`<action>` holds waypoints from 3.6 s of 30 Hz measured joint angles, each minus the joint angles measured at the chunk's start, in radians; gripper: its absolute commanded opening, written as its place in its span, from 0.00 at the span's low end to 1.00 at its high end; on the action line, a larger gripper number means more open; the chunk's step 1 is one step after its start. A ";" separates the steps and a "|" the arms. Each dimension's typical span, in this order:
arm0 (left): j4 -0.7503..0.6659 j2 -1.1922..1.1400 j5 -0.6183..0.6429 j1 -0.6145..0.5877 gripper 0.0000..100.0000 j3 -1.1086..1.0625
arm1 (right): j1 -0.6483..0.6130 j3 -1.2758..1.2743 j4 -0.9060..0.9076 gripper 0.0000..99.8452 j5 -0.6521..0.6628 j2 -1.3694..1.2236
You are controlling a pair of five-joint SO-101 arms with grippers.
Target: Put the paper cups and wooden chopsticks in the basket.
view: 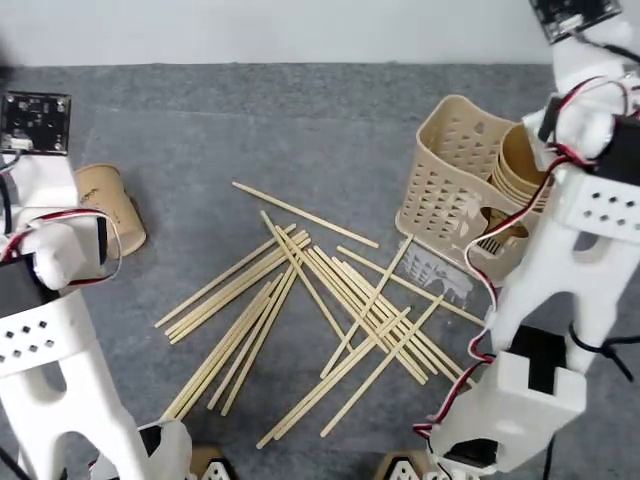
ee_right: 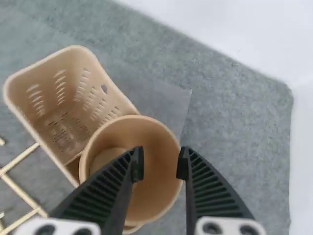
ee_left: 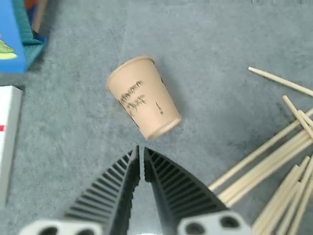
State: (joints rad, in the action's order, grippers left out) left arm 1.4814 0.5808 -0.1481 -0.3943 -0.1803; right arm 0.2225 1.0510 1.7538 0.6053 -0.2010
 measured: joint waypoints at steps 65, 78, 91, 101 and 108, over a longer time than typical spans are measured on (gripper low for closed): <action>0.245 -1.428 0.020 0.002 0.15 0.895 | -0.299 -0.847 0.002 0.14 0.000 0.609; 0.247 -1.177 0.020 -0.028 0.16 0.902 | -0.245 -0.976 0.002 0.14 0.044 0.784; -0.143 -1.301 0.020 -0.157 0.25 0.962 | -0.241 -1.034 0.002 0.14 0.044 0.795; -0.253 -1.453 0.008 -0.109 0.26 0.962 | -0.241 -1.036 0.002 0.14 0.044 0.795; -0.193 -1.453 -0.086 -0.046 0.26 0.962 | -0.247 -1.036 0.002 0.14 0.044 0.795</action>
State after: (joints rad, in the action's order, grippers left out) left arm 1.2881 -0.8723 -0.2340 -0.4404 0.7818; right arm -0.0245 0.0153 1.7553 0.6498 0.5938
